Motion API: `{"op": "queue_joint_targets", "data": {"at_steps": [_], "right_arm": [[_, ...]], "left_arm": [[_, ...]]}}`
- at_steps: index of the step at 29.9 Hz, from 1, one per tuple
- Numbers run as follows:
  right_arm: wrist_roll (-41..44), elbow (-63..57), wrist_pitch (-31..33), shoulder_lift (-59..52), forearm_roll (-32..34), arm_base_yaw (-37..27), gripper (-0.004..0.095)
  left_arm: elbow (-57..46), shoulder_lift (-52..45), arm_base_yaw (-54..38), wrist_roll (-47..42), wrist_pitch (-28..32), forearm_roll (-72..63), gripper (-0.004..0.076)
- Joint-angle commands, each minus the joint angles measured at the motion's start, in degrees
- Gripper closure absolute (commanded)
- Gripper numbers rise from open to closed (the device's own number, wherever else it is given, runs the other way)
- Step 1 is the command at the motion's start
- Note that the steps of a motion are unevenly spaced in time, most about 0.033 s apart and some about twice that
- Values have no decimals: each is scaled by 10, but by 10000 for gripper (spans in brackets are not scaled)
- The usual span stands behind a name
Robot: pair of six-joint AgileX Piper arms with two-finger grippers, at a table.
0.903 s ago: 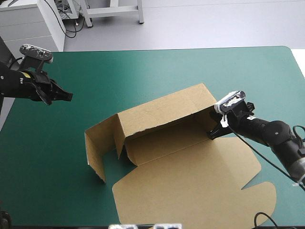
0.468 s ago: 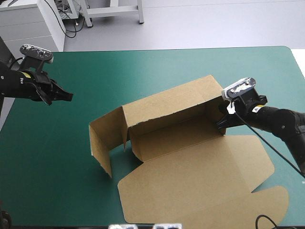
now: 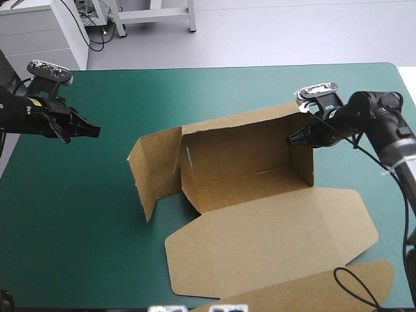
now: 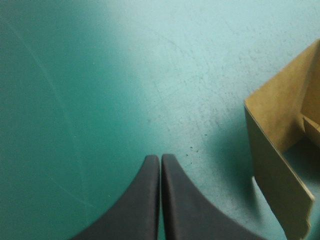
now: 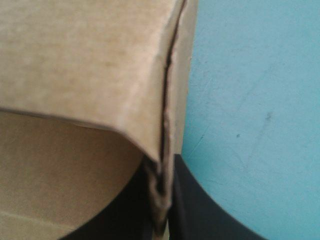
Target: Fold the box
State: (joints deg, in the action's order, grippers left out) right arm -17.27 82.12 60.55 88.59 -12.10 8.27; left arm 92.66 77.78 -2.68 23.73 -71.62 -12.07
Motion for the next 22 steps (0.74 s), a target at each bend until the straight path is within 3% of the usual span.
{"op": "queue_joint_targets", "data": {"at_steps": [1,16,19,22], "right_arm": [[20,57,44,39,-6,1,927],[46,272,109,220,-6,1,917],[48,280,108,229,-7,1,828],[44,280,108,230,-7,1,620]], "left_arm": [[13,-26,1,0,28,-18,731],[13,-34,1,0,30,-23,731],[13,-34,1,0,30,-23,731],[13,-34,1,0,31,-23,731]]}}
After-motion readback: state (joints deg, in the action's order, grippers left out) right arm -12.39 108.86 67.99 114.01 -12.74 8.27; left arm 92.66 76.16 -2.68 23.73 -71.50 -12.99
